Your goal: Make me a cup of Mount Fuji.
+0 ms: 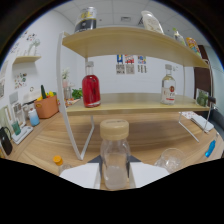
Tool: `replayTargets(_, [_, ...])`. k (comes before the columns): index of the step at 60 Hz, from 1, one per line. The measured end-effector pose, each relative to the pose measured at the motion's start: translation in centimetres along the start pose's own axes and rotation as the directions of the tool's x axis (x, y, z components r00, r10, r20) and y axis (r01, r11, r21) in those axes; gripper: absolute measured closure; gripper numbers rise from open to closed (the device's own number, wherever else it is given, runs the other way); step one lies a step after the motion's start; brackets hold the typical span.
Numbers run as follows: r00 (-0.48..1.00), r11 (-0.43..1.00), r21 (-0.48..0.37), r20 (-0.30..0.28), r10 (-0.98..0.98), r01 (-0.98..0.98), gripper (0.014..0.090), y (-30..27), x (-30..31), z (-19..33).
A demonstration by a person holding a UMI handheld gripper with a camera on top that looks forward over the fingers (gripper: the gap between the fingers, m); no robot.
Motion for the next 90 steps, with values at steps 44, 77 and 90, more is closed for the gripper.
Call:
replayTargets(44, [0.999,0.999,-0.05,0.045,0.004,-0.002,0.0192,-0.8,-0.6,-7.1])
replayTargets(77, [0.997,1.0,-0.007,-0.075,0.016,-0.016,0.0195,-10.8,11.6,-14.8])
replayTargets(90, [0.997,0.995,0.097,-0.069,0.027,-0.02,0.0194,-23.5,11.5,-13.2])
